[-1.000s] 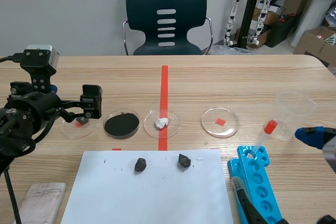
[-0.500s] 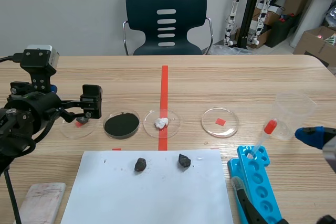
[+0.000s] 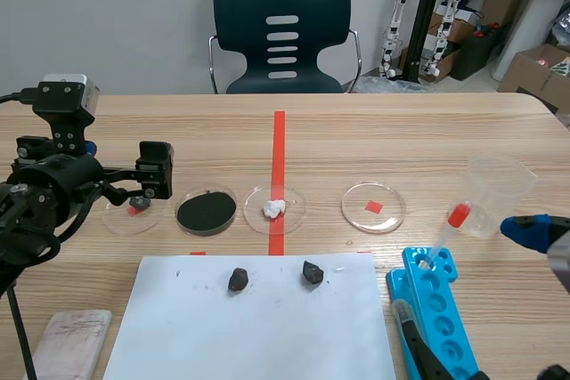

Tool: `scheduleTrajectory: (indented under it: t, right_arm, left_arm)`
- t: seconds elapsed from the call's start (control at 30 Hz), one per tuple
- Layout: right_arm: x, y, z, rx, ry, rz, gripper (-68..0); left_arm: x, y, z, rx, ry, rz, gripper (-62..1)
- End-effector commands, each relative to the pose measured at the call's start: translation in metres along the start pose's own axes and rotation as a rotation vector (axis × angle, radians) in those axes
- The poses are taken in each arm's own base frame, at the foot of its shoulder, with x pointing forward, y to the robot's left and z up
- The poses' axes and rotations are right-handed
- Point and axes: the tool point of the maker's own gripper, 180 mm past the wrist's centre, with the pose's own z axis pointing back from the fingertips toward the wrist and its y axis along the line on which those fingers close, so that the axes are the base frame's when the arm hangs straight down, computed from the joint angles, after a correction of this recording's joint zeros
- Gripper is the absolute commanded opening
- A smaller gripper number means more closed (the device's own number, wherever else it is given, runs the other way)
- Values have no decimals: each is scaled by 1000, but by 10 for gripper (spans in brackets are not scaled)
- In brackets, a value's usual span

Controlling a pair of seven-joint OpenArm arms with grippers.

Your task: Put the mineral in the empty petri dish

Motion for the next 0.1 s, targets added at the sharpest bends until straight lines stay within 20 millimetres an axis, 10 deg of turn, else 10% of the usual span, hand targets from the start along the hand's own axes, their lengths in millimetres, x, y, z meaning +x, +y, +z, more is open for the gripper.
scheduleTrajectory:
  t: [0.0, 0.07]
  right_arm:
    - [9, -3, -1, -6, -34, 6, 4]
    - [9, -3, -1, -6, -34, 6, 4]
  left_arm:
    - [11, 2, -2, 4, -35, -4, 14]
    - [11, 2, -2, 4, -35, -4, 14]
